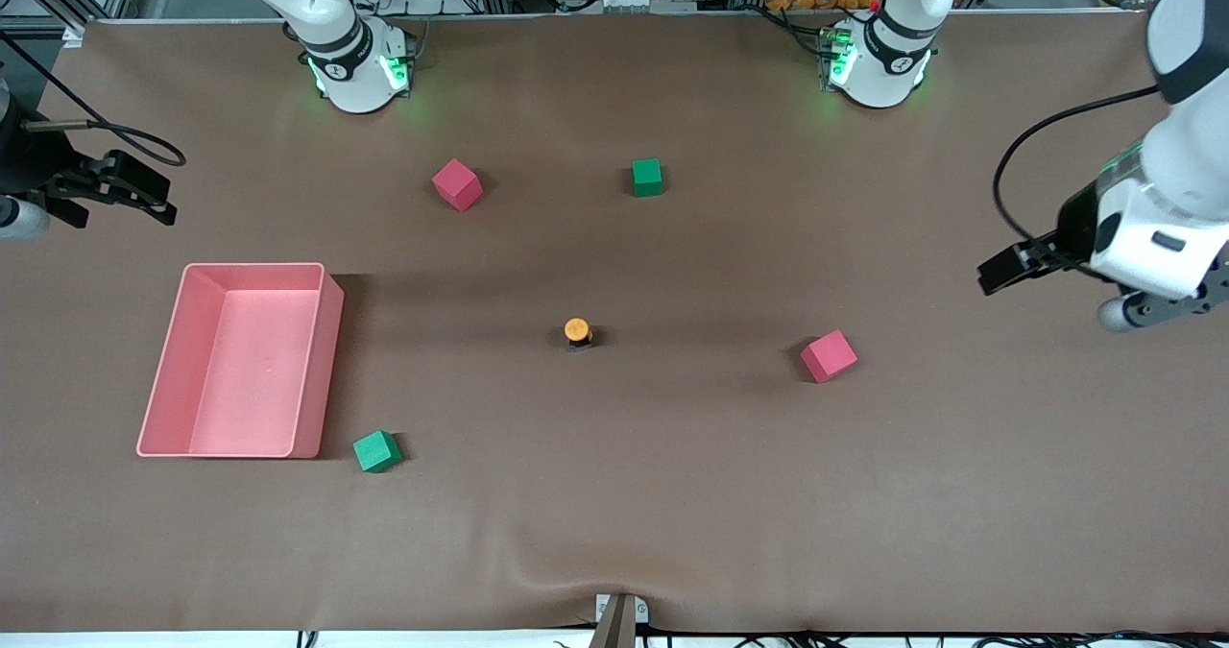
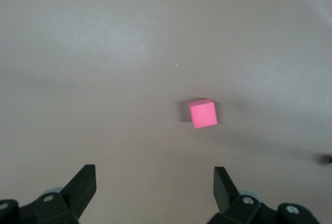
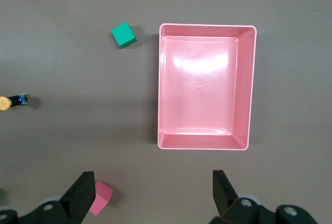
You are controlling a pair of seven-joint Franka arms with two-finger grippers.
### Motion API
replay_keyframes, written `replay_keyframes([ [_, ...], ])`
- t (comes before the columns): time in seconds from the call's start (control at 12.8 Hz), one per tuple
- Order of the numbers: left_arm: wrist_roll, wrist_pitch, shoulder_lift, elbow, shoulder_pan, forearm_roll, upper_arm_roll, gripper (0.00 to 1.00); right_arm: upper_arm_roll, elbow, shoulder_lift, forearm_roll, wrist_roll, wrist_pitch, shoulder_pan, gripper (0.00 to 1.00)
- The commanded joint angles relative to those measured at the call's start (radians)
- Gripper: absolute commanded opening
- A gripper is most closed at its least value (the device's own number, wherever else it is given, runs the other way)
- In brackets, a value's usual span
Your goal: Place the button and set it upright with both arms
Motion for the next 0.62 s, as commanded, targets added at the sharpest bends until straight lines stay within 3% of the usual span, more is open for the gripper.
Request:
replay_keyframes([
  [0.0,0.125,0.049,-0.071,-0.078,0.048,-0.021,-0.011,1.00,-0.001,0.008,-0.001,0.010,0.011,-0.008,-0.004,1.00],
  [0.39,0.139,-0.011,-0.082,-0.051,0.034,0.011,-0.017,1.00,-0.003,0.009,-0.005,0.009,0.009,-0.010,-0.009,1.00],
  [0.54,0.127,-0.019,-0.114,-0.057,0.037,0.011,-0.056,1.00,-0.003,0.009,-0.006,0.009,0.011,-0.010,-0.009,1.00],
])
